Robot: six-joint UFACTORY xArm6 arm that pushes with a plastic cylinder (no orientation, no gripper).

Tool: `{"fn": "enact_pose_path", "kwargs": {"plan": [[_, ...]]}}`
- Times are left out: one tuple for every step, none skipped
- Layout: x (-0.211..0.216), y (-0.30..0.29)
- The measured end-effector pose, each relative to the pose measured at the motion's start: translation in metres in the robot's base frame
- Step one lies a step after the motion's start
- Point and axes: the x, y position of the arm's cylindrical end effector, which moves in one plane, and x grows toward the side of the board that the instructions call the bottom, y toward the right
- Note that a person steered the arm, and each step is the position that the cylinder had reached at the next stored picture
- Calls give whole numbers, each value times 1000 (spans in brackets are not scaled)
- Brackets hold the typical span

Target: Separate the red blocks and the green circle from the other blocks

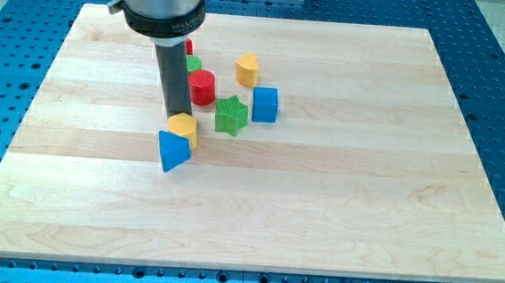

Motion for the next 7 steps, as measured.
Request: {"fn": "enact_pose_path", "kwargs": {"plan": [[19, 16], [9, 44], [-7, 56], [-15, 58], [-37, 61], [-45, 48], [-45, 27]]}}
